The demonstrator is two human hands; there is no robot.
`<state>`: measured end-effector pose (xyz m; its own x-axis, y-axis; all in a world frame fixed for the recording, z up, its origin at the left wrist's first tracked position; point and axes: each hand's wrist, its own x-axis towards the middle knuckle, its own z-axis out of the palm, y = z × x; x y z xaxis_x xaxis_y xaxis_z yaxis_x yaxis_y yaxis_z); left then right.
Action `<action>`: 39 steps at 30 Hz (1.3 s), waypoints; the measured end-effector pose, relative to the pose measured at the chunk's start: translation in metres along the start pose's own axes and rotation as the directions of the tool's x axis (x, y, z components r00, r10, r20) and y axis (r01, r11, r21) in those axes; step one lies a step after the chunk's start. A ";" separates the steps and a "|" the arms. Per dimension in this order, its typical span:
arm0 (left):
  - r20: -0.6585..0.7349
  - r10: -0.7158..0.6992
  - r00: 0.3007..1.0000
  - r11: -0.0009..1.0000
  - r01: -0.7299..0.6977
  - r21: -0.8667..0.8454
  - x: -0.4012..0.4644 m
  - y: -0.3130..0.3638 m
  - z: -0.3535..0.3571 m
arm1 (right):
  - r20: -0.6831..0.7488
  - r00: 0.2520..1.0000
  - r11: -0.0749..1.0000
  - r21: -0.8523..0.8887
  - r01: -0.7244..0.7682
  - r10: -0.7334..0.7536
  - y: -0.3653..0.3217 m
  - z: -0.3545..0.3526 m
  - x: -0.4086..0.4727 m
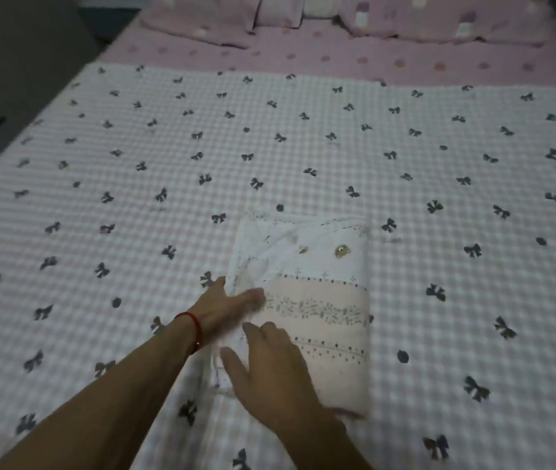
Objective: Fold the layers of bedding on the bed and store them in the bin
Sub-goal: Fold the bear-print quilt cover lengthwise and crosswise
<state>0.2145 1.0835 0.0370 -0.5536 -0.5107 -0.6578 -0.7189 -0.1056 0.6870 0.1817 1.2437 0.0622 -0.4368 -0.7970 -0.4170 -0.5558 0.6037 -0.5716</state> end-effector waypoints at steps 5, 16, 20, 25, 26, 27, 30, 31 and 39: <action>-0.253 0.082 0.964 0.994 -0.062 0.085 0.012 -0.010 0.012 | -0.496 0.820 0.958 0.113 -0.263 0.284 0.088 0.003 0.001; -0.218 -0.190 0.957 0.971 0.215 0.101 0.028 -0.012 0.006 | 0.122 0.857 0.374 0.862 -0.341 0.501 0.158 -0.026 0.030; -0.004 -0.305 0.952 0.951 0.304 -0.056 0.022 0.009 -0.011 | 0.131 0.885 0.314 0.903 -0.293 0.448 0.154 -0.041 0.032; 0.109 -0.126 0.986 0.981 0.140 -0.131 -0.030 0.058 0.020 | 0.070 0.880 0.341 0.906 -0.253 0.469 0.161 -0.075 -0.022; 0.120 -0.104 0.987 0.983 0.121 -0.138 -0.042 0.060 0.029 | 0.065 0.879 0.335 0.909 -0.248 0.473 0.162 -0.077 -0.037; 0.140 -0.064 0.988 0.987 0.083 -0.136 -0.057 0.074 0.042 | 0.044 0.874 0.334 0.914 -0.231 0.483 0.164 -0.094 -0.060; 0.201 0.002 0.979 0.991 0.026 -0.132 -0.099 0.099 0.077 | -0.003 0.841 0.312 0.929 -0.197 0.540 0.171 -0.123 -0.132; 0.223 0.034 0.974 0.993 -0.007 -0.120 -0.111 0.109 0.092 | -0.020 0.820 0.295 0.938 -0.182 0.572 0.175 -0.132 -0.156; 0.615 0.229 0.755 0.957 -0.291 0.001 -0.234 0.213 0.244 | -0.167 0.470 0.154 0.986 0.066 0.867 0.177 -0.180 -0.401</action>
<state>0.0883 1.3889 0.2614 -0.8406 0.1150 -0.5293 -0.5274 0.0487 0.8482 0.1312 1.6730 0.2552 -0.8049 0.1520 -0.5737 0.5831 0.0224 -0.8121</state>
